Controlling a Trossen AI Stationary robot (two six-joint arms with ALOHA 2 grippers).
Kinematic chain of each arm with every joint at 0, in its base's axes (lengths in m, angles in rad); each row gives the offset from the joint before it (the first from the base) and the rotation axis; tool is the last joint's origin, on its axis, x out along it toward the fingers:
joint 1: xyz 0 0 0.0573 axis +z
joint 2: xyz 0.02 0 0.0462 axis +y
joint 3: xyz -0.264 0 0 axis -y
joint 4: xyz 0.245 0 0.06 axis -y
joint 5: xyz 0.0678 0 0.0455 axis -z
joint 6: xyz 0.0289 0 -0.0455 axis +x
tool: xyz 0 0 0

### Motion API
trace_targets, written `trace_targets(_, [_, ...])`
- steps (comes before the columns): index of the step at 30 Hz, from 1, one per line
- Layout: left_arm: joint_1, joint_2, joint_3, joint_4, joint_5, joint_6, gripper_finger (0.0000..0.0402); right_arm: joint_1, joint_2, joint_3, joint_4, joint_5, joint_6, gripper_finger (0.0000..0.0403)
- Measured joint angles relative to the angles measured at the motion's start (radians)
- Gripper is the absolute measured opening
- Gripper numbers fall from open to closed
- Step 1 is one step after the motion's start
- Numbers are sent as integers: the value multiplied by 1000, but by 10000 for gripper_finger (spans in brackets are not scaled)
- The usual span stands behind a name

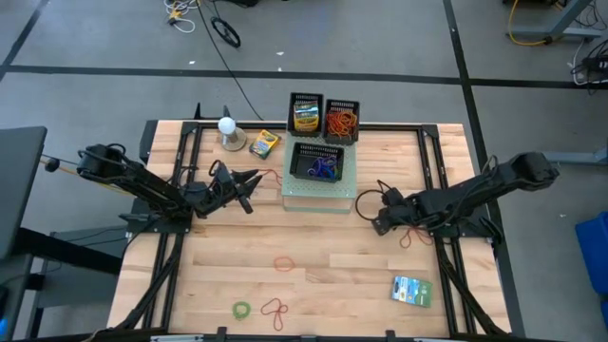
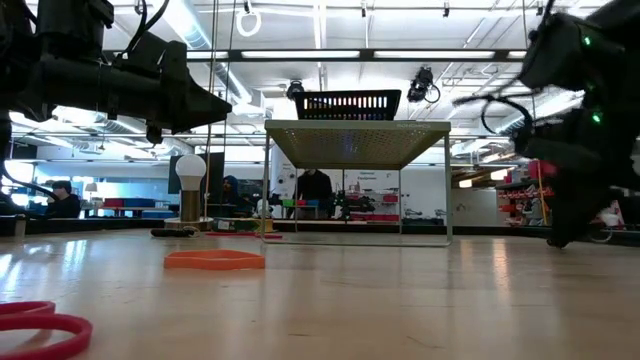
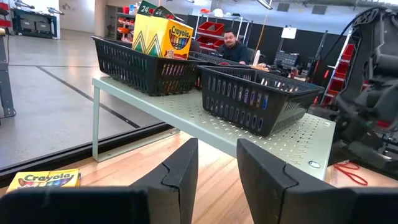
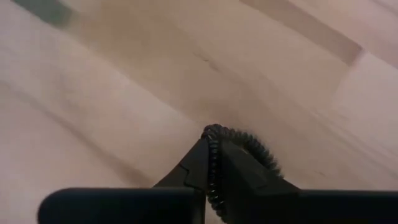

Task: Pick & Place Office Desk Supplies
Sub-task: Put the black spring keychain into the bottom black bin on the shelf

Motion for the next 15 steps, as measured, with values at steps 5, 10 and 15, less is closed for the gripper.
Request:
trace_targets(5, [0,0,0,0,0,0,119,44,0,143,-68,4,-28,30])
trace_targets(10, [0,0,0,0,0,0,119,115,-1,353,-177,45,-69,30])
trace_targets(15, [0,0,0,0,0,0,119,149,-1,562,-179,165,-194,30])
